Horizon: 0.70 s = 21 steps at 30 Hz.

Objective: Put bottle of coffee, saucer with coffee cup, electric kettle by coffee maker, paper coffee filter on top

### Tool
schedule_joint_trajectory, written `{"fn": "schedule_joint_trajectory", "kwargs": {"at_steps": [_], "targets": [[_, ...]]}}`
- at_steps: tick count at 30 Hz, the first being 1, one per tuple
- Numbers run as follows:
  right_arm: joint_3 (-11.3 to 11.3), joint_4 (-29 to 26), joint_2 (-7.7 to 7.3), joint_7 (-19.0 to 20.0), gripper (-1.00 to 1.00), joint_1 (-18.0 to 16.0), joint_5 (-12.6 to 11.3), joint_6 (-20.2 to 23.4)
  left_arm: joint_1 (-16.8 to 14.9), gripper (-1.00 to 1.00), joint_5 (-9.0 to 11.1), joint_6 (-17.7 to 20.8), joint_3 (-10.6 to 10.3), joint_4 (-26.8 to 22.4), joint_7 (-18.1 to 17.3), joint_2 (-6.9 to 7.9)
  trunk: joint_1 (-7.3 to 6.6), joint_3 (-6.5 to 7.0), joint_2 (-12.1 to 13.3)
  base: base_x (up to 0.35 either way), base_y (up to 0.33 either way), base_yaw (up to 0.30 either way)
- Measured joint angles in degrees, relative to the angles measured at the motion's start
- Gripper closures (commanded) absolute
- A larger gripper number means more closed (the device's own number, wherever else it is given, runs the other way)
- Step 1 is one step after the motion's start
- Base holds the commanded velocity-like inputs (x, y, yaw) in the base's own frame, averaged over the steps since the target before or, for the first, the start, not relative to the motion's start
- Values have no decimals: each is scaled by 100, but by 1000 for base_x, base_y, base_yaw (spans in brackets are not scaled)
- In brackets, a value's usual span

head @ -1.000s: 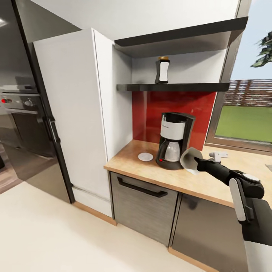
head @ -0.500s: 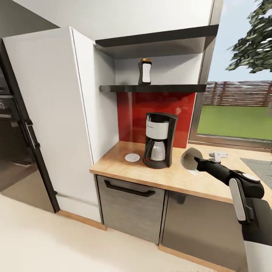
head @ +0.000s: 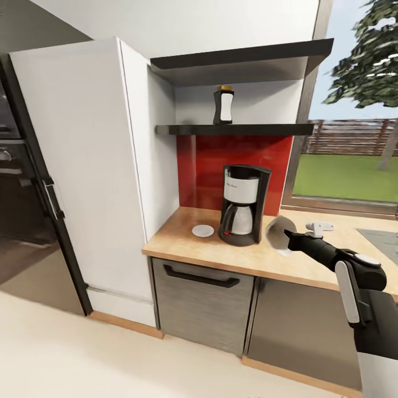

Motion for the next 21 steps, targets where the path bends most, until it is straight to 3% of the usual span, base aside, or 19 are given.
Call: {"fn": "schedule_joint_trajectory", "kwargs": {"at_steps": [5,16,21], "targets": [[0,-1,0,0,100,0,1,2,0,-100,0,-1,0,-2,0,0,-1,0,0,31,79,-226],[1,1,1,0,100,-1,0,-1,1,-100,0,1,7,-5,0,0,-3,0,0,211,220,-39],[0,-1,0,0,100,0,0,1,0,-100,0,0,7,-2,0,6,-1,0,0,101,202,-189]]}}
